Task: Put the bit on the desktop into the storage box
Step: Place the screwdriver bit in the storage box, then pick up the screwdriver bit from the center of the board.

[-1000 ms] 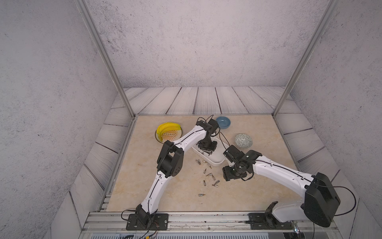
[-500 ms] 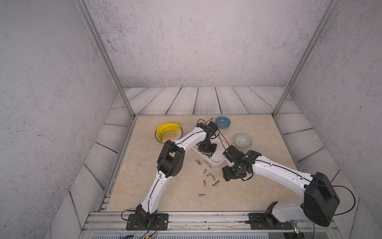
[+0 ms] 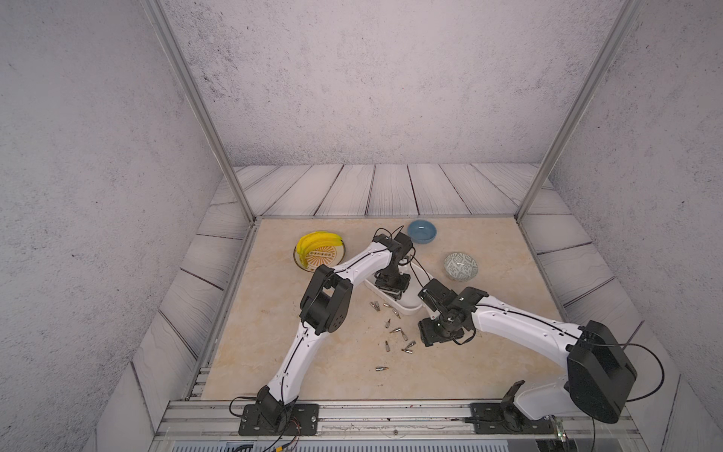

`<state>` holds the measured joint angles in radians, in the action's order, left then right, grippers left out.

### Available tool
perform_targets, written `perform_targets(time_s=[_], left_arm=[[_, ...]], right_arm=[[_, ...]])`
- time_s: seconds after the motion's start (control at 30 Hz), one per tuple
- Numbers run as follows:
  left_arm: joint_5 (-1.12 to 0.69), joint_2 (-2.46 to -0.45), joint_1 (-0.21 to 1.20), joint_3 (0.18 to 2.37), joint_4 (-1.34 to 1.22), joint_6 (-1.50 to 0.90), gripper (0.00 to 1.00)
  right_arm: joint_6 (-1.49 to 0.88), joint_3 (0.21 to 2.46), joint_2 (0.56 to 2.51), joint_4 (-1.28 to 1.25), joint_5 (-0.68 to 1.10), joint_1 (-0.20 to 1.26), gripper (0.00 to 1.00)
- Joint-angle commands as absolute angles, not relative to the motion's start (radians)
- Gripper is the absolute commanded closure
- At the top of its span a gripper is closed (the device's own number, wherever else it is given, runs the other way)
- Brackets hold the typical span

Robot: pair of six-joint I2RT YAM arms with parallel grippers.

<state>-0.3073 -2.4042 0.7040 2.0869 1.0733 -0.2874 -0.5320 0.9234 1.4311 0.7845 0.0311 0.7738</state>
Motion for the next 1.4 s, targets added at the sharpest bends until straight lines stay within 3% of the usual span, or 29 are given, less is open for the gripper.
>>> perform_targets(time_s=[0.0, 0.13, 0.37, 0.67, 1.37], left_arm=[[-0.305, -2.417, 0.703, 2.091, 1.092, -0.278, 0.76], [-0.306, -2.404, 0.701, 2.097, 1.084, -0.279, 0.68], [-0.317, -2.391, 0.699, 2.178, 1.108, -0.278, 0.64], [-0.290, -2.207, 0.680, 2.233, 1.144, -0.283, 0.59], [-0.235, -1.699, 0.663, 1.527, 0.951, -0.321, 0.56]], right_arm=[[-0.540, 0.917, 1.447, 0.765, 0.040, 0.787, 0.32], [-0.538, 0.923, 1.465, 0.756, 0.041, 0.797, 0.32], [-0.535, 0.924, 1.502, 0.721, 0.060, 0.831, 0.32], [-0.521, 0.952, 1.604, 0.708, 0.040, 0.870, 0.34], [-0.512, 1.003, 1.670, 0.743, -0.043, 0.876, 0.34]])
